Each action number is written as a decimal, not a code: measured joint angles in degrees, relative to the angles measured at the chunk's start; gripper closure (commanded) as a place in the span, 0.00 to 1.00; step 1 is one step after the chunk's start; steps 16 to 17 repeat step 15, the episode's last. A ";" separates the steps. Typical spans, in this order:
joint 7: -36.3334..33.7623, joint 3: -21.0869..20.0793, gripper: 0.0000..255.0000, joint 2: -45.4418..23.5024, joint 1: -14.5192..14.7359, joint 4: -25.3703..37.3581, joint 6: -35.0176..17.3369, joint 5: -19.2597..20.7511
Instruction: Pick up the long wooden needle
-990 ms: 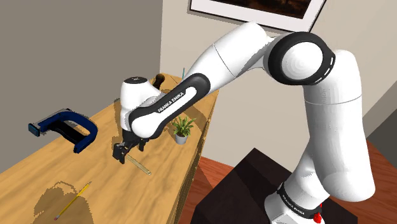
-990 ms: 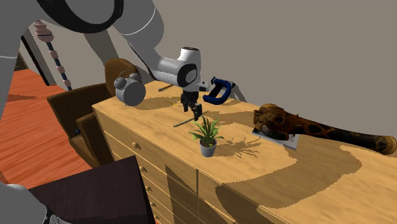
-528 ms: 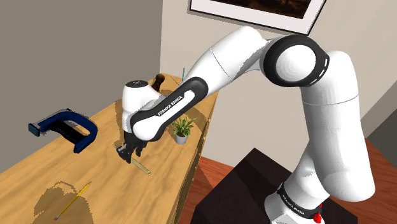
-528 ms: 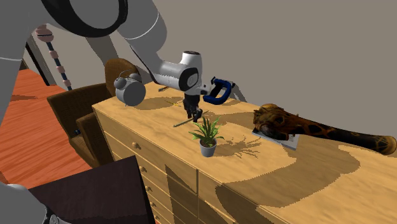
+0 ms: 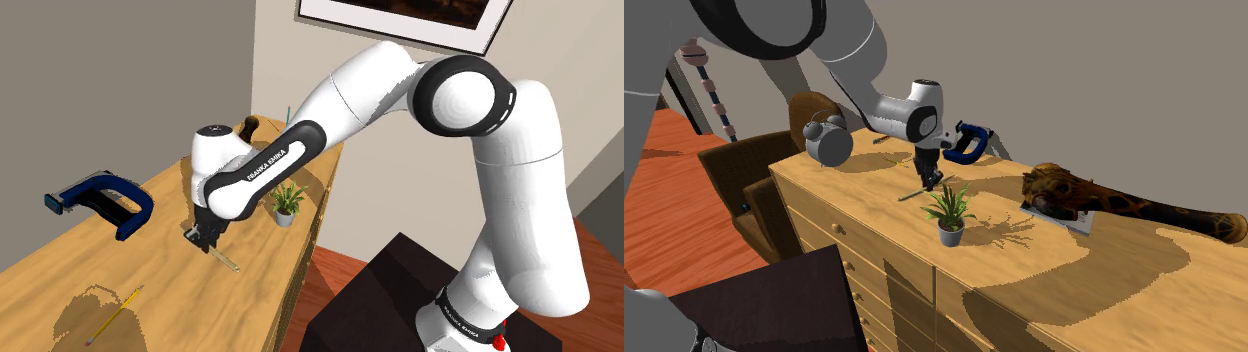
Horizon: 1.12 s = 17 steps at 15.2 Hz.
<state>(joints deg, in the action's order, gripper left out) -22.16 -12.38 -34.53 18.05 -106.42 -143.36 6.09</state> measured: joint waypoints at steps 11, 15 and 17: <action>0.52 -1.70 1.00 5.79 -0.51 -0.60 5.33 -1.63; 0.68 -2.04 1.00 7.63 -0.75 -0.56 7.18 -2.12; 0.68 -2.04 1.00 7.63 -0.75 -0.56 7.18 -2.12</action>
